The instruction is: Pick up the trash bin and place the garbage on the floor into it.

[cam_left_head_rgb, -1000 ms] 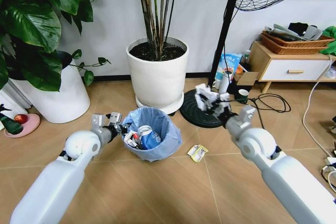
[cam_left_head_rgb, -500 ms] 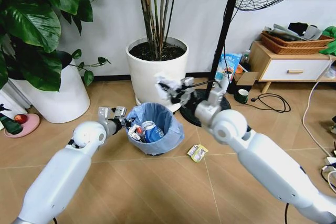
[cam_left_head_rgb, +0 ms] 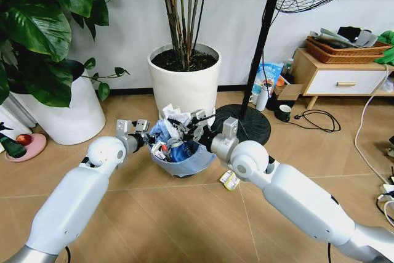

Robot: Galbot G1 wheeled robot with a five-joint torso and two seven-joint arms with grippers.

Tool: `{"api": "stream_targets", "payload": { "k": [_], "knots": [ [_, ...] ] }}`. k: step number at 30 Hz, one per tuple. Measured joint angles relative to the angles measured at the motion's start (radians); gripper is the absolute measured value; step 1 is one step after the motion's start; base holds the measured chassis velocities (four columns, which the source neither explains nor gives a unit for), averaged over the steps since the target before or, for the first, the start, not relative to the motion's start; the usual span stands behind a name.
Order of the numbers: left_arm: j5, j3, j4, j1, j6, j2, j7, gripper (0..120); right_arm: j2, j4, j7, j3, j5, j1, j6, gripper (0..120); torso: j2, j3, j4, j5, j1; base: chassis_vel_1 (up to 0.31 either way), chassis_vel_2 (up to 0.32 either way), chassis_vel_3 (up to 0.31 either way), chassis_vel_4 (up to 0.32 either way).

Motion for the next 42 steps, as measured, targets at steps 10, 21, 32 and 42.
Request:
{"api": "stream_targets", "payload": {
  "k": [10,21,32,42],
  "knots": [
    [0.002,0.002,-0.001,0.000,0.000,-0.005,0.000,0,0.003,-0.020,0.001,-0.022,-0.017,0.007,0.003,59,0.000,0.000,0.0000,0.0000,0.000,0.000,0.000,0.000,0.000],
    [0.005,-0.002,-0.007,0.007,0.000,-0.006,-0.001,0,-0.005,-0.016,0.004,-0.026,-0.020,0.011,0.007,98,0.000,0.000,0.0001,0.0000,0.000,0.000,0.000,0.000,0.000],
    [0.006,-0.002,-0.005,0.003,0.000,-0.010,-0.002,0,0.000,-0.012,0.022,-0.010,-0.020,0.007,0.008,100,0.000,0.000,0.0001,0.0001,0.000,0.000,0.000,0.000,0.000],
    [0.026,-0.023,0.001,0.015,0.000,-0.008,0.007,0,-0.039,0.000,0.082,0.116,-0.033,-0.018,0.004,100,0.000,0.000,0.0000,0.0000,0.000,0.000,0.000,0.000,0.000]
  ]
}}
